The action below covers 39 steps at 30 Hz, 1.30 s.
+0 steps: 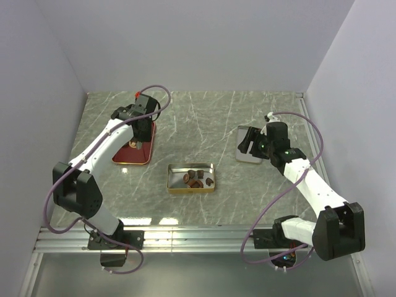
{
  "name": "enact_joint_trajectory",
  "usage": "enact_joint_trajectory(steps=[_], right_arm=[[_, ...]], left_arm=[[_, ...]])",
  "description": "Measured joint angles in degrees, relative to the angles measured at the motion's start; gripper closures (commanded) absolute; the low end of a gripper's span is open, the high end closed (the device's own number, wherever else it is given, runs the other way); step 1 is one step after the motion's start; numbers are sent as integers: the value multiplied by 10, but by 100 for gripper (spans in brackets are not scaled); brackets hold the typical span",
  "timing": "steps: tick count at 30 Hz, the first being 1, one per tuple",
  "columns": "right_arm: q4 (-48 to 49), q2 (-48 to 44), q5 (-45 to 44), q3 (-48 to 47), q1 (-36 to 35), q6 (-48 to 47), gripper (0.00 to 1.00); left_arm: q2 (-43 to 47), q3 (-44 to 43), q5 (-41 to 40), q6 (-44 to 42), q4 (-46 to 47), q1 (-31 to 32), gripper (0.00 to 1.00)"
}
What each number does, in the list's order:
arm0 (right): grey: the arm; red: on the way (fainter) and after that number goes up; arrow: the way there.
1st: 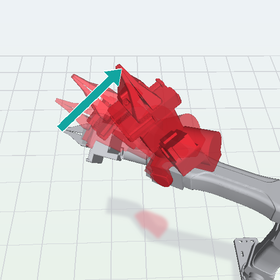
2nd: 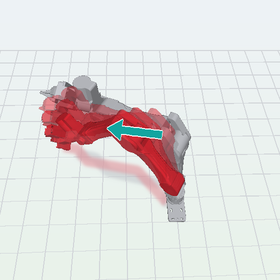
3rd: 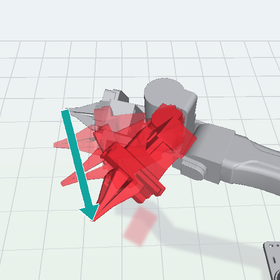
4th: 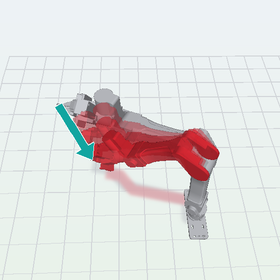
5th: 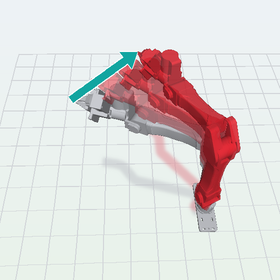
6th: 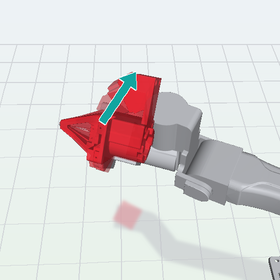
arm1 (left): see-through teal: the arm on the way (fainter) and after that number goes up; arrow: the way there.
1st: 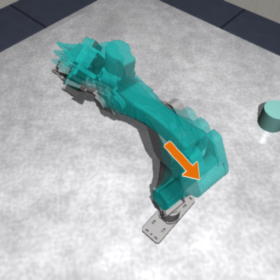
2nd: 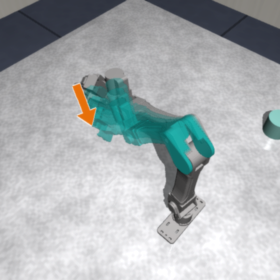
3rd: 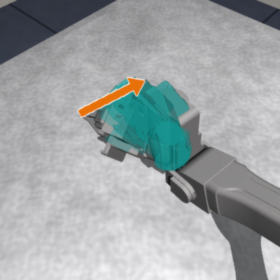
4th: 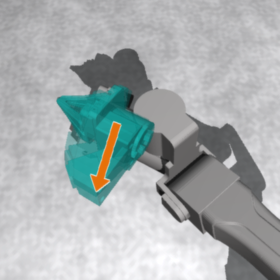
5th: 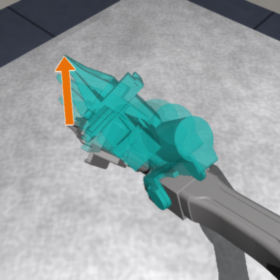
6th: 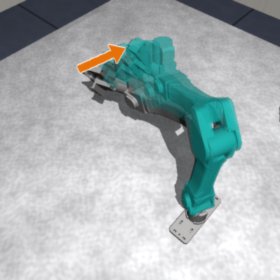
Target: Pack the chocolate
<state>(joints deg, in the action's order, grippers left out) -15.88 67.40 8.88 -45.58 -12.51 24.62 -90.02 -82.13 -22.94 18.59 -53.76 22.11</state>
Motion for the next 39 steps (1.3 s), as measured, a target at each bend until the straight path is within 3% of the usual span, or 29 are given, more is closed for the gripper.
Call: enact_joint_trajectory(steps=[26, 39], right_arm=[[0, 0, 0, 0, 0, 0, 22], [0, 0, -1, 0, 0, 0, 22]], left_arm=[[-40, 21, 6, 6, 18, 0, 59], [-52, 21, 5, 1, 18, 0, 69]])
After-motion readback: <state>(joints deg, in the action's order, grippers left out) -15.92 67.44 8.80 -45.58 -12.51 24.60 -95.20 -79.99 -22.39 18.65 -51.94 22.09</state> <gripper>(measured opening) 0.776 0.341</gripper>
